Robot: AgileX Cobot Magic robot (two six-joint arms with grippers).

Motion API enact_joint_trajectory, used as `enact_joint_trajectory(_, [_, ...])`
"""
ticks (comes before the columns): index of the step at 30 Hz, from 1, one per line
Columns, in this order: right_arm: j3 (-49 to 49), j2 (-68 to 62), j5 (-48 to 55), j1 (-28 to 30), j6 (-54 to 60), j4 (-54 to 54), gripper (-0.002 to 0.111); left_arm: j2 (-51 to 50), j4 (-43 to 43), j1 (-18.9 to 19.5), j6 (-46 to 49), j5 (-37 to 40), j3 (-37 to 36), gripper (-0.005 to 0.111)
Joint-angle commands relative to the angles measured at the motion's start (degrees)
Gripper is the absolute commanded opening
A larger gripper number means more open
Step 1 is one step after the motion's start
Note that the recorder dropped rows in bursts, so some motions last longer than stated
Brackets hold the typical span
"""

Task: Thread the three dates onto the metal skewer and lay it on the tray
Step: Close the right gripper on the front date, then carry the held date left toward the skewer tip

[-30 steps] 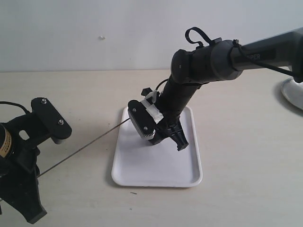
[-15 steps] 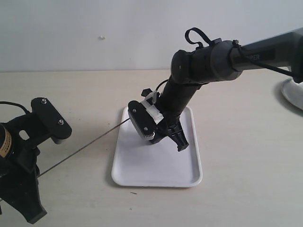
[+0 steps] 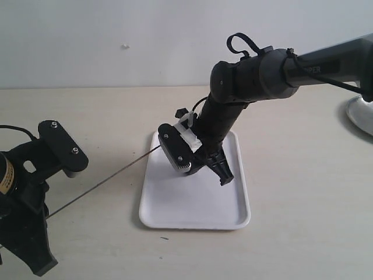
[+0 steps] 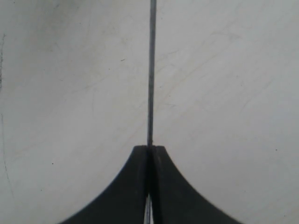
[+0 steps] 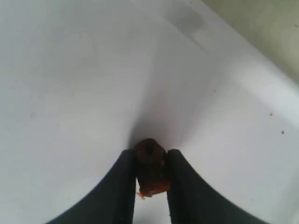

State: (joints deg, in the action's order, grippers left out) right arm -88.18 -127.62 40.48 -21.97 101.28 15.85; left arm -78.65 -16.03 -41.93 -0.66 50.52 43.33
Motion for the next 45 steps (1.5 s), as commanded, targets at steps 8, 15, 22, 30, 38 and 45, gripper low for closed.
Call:
enact_joint_trajectory(8, [-0.2,6.0,0.7,0.0,-7.1,-9.0,0.020,0.1,0.2,0.1,0.0,-0.2,-0.2,0.000])
enact_joint_trajectory(15, [-0.2,9.3,3.3,-0.3,-6.9,-8.7,0.020,0.1,0.2,0.1,0.0,-0.2,-0.2,0.000])
enact_joint_trajectory(22, [-0.2,11.9,5.4,-2.7,-6.4,-9.5,0.020,0.1,0.2,0.1,0.0,-0.2,-0.2,0.000])
enact_joint_trajectory(30, [-0.2,12.3,6.2,-7.1,-7.1,-13.4,0.020,0.1,0.2,0.1,0.0,-0.2,-0.2,0.000])
enact_joint_trajectory(38, [-0.2,13.8,6.2,-7.4,-10.5,-17.5,0.020,0.1,0.2,0.1,0.0,-0.2,-0.2,0.000])
enact_joint_trajectory(45, [-0.2,15.2,5.8,-7.4,-11.4,-17.9,0.020,0.1,0.2,0.1,0.0,-0.3,-0.2,0.000])
